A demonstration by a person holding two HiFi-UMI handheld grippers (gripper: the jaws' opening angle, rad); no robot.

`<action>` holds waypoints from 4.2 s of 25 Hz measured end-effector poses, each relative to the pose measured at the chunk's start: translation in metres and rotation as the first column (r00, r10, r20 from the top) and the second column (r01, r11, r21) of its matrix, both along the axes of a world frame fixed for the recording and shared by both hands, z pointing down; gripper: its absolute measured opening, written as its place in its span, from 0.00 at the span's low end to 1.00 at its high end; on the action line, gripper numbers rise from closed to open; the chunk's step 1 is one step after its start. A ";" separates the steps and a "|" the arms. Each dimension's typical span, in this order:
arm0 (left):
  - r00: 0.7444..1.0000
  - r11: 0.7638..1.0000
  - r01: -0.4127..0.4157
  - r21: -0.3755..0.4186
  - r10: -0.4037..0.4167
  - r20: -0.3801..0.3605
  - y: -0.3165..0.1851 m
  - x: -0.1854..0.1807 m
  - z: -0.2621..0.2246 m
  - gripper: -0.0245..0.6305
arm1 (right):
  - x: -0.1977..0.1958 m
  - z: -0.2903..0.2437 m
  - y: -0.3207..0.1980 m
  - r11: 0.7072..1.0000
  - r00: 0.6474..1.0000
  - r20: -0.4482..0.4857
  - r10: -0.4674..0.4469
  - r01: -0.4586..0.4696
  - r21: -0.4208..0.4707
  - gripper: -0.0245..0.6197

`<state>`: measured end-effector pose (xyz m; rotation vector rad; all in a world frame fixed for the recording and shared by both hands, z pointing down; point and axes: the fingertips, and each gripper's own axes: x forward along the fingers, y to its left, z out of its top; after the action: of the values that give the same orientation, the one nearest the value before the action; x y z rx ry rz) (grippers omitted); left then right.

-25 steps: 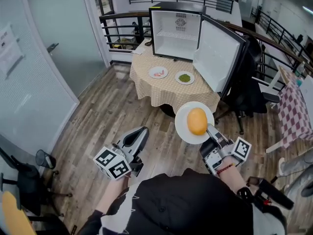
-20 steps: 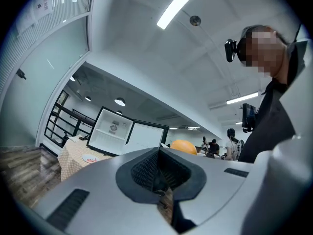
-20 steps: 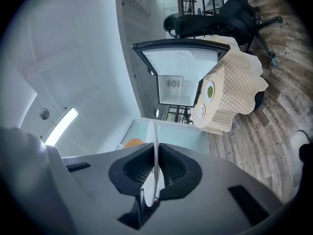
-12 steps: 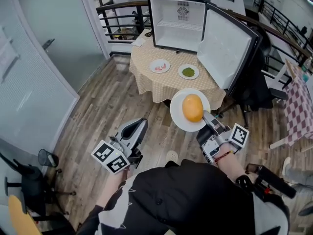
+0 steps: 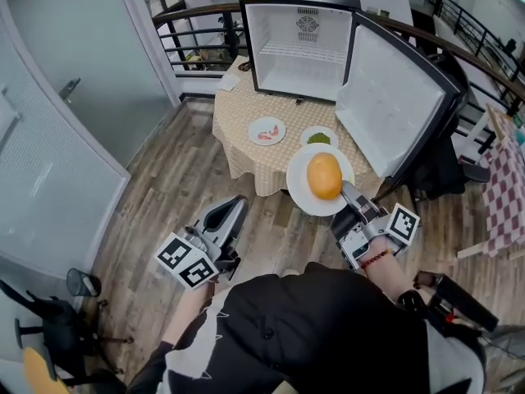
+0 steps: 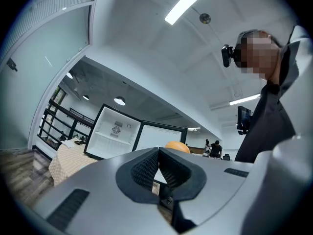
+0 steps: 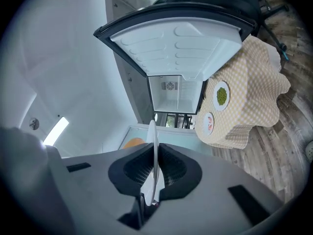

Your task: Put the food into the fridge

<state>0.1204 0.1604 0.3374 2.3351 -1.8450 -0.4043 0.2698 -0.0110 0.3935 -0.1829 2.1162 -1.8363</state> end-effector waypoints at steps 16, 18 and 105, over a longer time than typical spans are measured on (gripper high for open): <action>1.000 1.000 -0.022 0.012 0.022 0.006 -0.115 -0.076 0.005 0.06 | -0.048 -0.007 -0.125 0.992 0.993 0.001 0.117 -0.117 0.052 0.09; 1.000 1.000 -0.031 0.002 0.031 -0.001 -0.122 -0.079 0.009 0.06 | -0.049 -0.006 -0.131 0.990 0.991 -0.006 0.135 -0.134 0.043 0.09; 0.605 0.607 -0.792 -0.058 0.795 0.055 -0.444 -0.256 0.002 0.06 | -0.229 0.036 -0.442 0.407 0.400 -0.384 0.832 -0.911 -0.068 0.09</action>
<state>-0.1351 -0.2837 0.3396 2.8526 -0.6167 -0.1528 0.0403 -0.4527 0.4295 -1.4483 1.3331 -1.3809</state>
